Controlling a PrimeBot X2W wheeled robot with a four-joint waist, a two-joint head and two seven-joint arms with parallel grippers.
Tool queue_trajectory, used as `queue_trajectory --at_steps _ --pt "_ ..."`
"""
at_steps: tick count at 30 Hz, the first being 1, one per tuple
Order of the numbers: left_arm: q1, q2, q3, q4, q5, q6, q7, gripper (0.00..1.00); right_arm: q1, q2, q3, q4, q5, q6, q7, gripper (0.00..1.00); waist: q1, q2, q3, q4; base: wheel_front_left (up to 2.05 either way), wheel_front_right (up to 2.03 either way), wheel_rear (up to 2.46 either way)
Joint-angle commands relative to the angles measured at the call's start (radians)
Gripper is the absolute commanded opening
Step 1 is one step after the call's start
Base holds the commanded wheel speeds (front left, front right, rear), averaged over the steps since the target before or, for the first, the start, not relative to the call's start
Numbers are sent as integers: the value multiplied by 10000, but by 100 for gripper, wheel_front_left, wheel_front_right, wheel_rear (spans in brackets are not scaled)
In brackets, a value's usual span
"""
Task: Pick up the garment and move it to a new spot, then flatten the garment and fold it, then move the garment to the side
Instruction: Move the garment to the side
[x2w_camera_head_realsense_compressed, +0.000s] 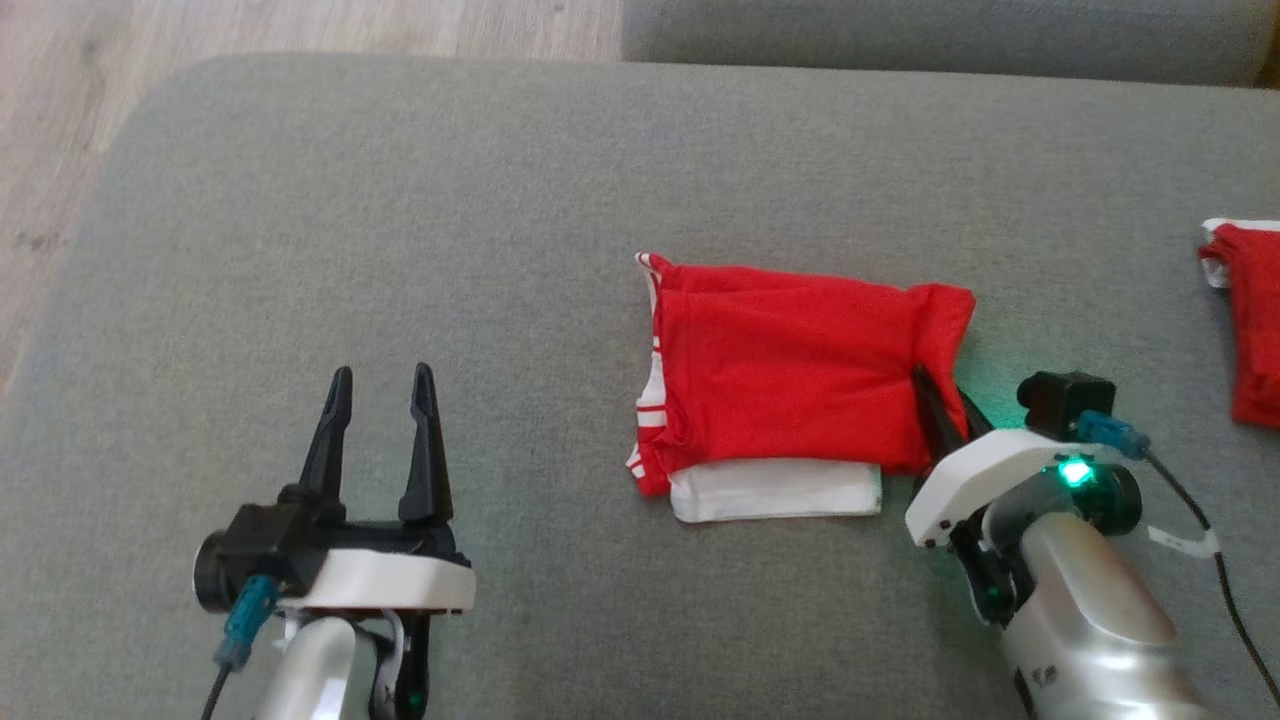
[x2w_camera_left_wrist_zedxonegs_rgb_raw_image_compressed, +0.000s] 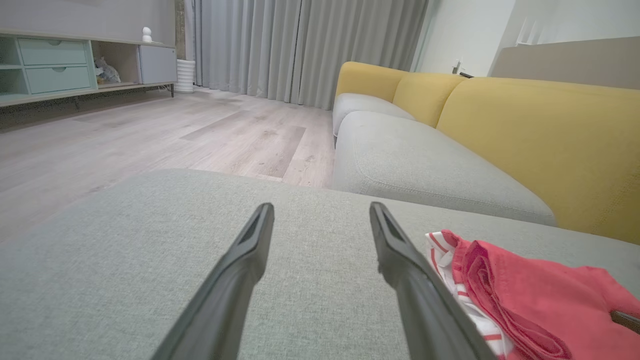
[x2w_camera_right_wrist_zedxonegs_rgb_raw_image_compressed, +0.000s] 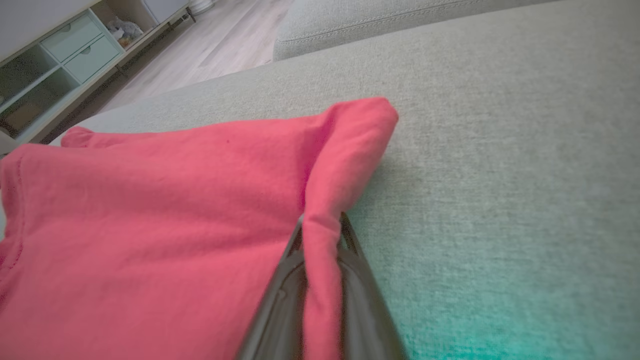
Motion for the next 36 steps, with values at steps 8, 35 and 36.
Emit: queue_trajectory --at_steps 8,35,36 --pt "-177 30 98 -342 73 -64 -95 100 -327 -19 396 -120 -1296 -7 -688 0 0 0 -658 -744 0 0 0" --pt "-1432 30 -481 -525 305 -126 -95 100 -2442 -5425 -792 -2425 -2580 -7 1745 0 0 0 1422 -2348 0 0 0" --pt "-1457 30 -459 -508 311 -140 -95 100 -2489 -5520 -903 -2291 -2663 -7 1791 0 0 0 1469 -2318 0 0 0"
